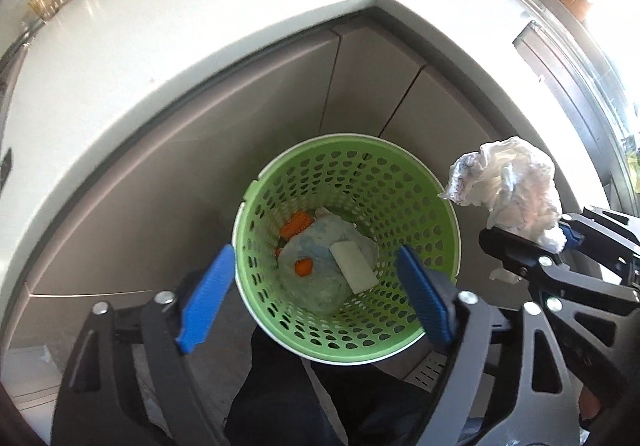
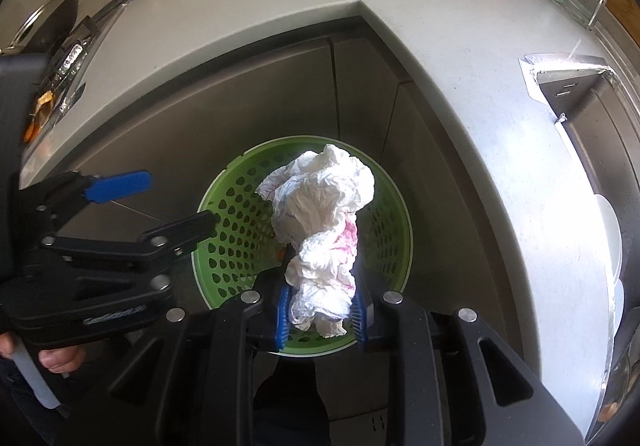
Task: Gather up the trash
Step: 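Drop the orange peel from the left tool into the basket while the right tool holds the tissue above it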
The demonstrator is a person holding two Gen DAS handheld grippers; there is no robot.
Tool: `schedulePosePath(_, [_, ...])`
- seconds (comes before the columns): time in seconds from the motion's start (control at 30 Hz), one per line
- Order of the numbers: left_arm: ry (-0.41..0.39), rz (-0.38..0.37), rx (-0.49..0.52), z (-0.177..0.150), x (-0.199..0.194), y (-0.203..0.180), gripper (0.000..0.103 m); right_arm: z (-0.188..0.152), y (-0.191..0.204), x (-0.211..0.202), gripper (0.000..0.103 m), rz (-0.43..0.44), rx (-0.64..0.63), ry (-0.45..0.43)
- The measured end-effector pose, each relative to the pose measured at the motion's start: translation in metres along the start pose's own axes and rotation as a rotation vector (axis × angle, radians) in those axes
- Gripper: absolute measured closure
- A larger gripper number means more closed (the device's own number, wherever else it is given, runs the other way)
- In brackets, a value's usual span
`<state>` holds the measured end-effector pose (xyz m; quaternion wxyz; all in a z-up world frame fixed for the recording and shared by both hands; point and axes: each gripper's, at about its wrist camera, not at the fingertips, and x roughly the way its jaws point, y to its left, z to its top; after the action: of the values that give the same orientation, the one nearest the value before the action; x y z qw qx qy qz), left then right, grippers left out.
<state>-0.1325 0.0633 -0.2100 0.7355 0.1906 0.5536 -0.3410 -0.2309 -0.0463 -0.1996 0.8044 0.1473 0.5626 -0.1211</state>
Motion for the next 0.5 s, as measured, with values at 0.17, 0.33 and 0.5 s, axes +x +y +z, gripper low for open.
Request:
schedulePosePath(0.17, [-0.078,0.062,-0.02,-0.003,-0.029,0.012,0.012,-0.002,0.003,0.001,0.077,0.009,-0.018,-0.002])
schedulePosePath(0.33, [-0.11,0.117,-0.085,-0.005,-0.047,0.03,0.008,-0.002,0.013,0.016,0.075,0.029,-0.058,0.022])
schedulePosePath(0.5, [-0.087,0.127,-0.137,-0.004,-0.047,0.043,0.008,-0.008,0.026,0.038,0.073,0.047,-0.105,0.064])
